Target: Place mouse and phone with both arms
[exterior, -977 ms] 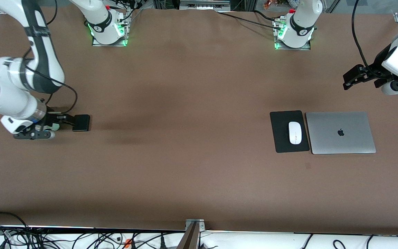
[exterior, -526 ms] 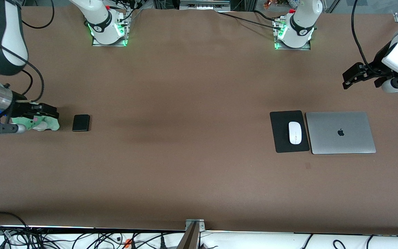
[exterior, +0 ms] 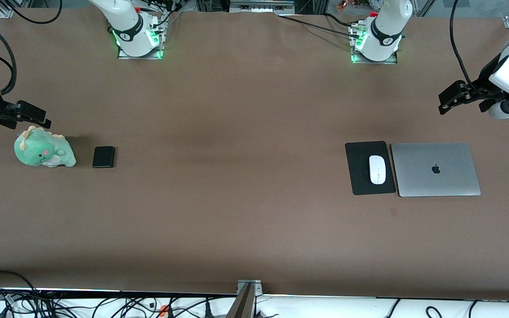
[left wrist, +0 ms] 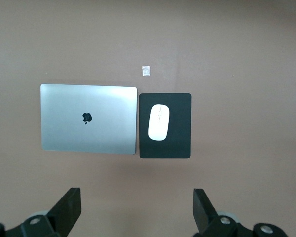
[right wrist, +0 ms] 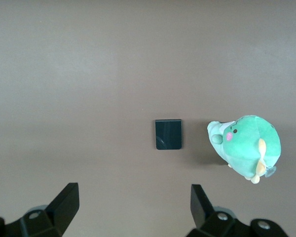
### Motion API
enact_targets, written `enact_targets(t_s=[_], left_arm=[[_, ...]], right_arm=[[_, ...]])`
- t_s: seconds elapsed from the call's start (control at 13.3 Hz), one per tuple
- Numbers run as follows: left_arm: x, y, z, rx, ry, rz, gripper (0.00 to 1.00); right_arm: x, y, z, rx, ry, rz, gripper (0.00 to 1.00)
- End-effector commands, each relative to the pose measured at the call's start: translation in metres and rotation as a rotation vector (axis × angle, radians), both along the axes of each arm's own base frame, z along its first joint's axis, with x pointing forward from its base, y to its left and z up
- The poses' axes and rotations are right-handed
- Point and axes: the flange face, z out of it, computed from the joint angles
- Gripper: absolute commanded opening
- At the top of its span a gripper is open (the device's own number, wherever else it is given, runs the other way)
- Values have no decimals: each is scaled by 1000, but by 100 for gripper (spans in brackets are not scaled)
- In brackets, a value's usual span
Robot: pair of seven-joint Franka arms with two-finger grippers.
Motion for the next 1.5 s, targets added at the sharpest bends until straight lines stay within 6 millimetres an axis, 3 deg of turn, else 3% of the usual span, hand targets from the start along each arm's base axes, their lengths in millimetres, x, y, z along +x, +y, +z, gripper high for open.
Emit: enact_targets(t_s=[0.0,0.23,1.43], left_arm=[[3,2,5,-1,1,-8,100],[3,2,6,-1,1,-8,100],[3,-1,6,-5,1,-11,100]], right_arm=[[-8,13,18,-35,-14,-13,100],[-19,23,39,-53,-53,-29,100],[-9,21,34,-99,-80,-23,100]])
